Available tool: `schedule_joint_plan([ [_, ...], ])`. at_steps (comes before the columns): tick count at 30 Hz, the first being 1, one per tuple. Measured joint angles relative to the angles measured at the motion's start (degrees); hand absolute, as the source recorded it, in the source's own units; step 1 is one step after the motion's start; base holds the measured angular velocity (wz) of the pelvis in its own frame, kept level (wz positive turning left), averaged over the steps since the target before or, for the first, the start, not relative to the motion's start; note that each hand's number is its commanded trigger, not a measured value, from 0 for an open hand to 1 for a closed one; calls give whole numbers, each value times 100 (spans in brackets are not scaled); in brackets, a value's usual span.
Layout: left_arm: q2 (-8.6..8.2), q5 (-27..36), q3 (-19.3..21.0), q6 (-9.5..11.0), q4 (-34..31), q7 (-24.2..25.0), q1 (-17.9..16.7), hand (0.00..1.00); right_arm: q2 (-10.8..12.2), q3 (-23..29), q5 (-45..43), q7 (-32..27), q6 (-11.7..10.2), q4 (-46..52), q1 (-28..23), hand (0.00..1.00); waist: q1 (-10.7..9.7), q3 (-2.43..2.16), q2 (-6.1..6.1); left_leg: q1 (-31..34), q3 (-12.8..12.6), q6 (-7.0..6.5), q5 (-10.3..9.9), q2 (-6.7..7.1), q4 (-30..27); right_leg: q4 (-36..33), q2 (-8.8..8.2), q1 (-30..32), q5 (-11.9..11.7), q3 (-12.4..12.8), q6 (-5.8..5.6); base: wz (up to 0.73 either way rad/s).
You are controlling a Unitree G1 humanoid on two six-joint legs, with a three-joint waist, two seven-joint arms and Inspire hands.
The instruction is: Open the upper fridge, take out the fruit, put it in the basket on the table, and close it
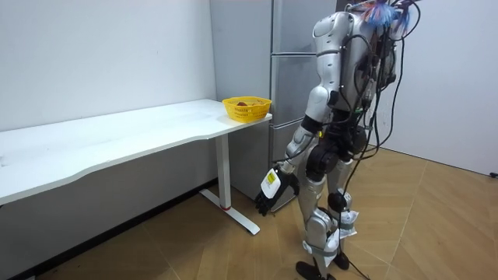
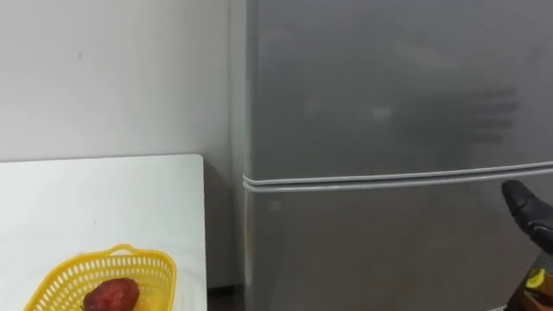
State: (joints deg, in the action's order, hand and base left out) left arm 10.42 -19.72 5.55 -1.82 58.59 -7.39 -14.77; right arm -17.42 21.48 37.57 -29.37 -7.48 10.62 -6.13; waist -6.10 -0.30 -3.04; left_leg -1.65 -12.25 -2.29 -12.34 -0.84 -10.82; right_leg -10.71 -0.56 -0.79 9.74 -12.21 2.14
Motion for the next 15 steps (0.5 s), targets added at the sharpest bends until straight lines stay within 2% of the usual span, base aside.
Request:
schedule_joint_plan([
  [4,-12,3,-29,-105,41,-25,-2,0,103,-4,-149,-466,8,-519,-99,0,7,-24,77,-25,-30,1,1,0,10,-21,10,28,-3,73,-3,-6],
  [6,-32,8,-23,-200,-4,-100,-39,0,193,-1,-321,-731,11,-1010,-108,0,18,-17,103,-99,-29,1,1,0,26,8,12,-44,-4,68,-5,0],
  [10,-40,4,-32,-191,-134,-103,-61,0,294,-195,-382,-909,11,-1647,-325,0,28,-6,105,-91,-6,3,-1,1,68,11,10,-56,-2,25,-7,4],
  [15,-74,-17,-22,-199,-136,-97,-121,0,628,-290,-512,-918,84,-2720,-551,0,46,-8,142,-100,-6,0,0,22,112,11,-8,-15,24,46,-25,-1],
])
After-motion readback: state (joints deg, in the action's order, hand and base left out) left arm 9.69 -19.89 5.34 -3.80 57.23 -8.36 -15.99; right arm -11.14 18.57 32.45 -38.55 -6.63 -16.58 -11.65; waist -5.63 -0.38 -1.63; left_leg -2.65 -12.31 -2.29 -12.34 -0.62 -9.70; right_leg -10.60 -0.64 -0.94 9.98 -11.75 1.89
